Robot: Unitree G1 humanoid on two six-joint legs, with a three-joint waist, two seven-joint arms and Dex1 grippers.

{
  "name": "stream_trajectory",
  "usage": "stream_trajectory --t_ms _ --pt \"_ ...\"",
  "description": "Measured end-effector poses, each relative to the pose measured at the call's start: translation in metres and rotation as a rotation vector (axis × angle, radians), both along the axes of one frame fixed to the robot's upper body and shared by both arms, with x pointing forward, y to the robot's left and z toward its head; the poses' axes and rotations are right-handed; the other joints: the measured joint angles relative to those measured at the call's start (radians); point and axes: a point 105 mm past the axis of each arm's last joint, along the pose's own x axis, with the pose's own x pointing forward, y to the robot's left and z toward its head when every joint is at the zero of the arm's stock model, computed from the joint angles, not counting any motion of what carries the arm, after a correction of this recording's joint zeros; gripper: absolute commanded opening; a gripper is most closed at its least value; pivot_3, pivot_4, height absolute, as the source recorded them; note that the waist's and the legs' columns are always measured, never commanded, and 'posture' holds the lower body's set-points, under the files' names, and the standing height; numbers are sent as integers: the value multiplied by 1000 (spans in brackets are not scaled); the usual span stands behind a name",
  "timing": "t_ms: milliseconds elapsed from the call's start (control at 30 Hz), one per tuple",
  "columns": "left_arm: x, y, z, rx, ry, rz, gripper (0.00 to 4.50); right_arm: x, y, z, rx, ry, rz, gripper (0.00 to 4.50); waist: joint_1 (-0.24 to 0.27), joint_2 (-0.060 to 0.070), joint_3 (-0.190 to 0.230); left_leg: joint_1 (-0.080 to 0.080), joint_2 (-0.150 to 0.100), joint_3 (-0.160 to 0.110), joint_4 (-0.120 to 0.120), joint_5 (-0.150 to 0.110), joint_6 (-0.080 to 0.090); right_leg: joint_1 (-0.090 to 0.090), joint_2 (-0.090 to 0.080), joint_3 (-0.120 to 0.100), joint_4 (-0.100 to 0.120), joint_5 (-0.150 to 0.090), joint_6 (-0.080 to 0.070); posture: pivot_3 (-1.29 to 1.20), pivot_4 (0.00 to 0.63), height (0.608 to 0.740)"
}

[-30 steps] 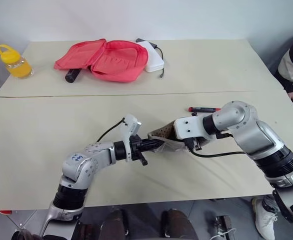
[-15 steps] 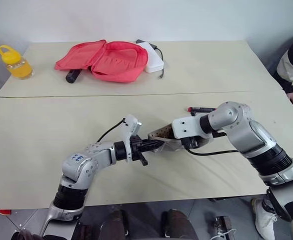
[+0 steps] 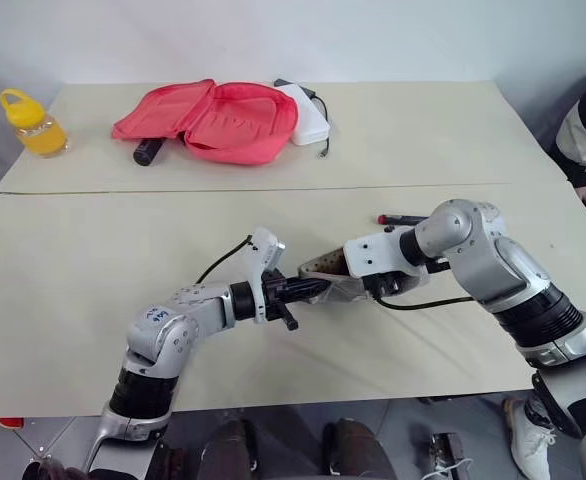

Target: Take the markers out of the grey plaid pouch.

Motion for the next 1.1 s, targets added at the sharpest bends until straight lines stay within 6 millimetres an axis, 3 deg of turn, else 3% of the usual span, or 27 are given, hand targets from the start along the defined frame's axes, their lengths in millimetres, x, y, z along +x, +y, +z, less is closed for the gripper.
stream_trajectory --t_ms 533,700,733,967,1100 --pt "0 -1 0 -3 4 -3 0 0 3 -2 -9 -1 0 2673 0 0 0 0 0 0 0 0 0 0 0 0 0 0 0 0 150 740" --pt "0 -1 0 -2 5 -4 0 -3 2 -4 -12 22 -6 1123 -1 0 0 0 0 0 0 0 0 0 0 0 0 0 0 0 150 740" --pt "0 -1 0 -2 5 -4 0 -3 2 -4 -12 22 -6 1025 -1 0 0 0 0 0 0 0 0 0 0 0 0 0 0 0 150 740" --pt "0 -1 0 -3 4 -5 0 -8 6 5 25 31 -4 1030 1 0 0 -1 0 0 -1 0 0 -1 0 0 0 0 0 0 150 740" --pt "0 -2 2 -13 -6 -3 0 -9 12 23 62 9 6 1030 0 0 0 -1 0 0 -1 0 0 -2 0 0 0 0 0 0 150 740"
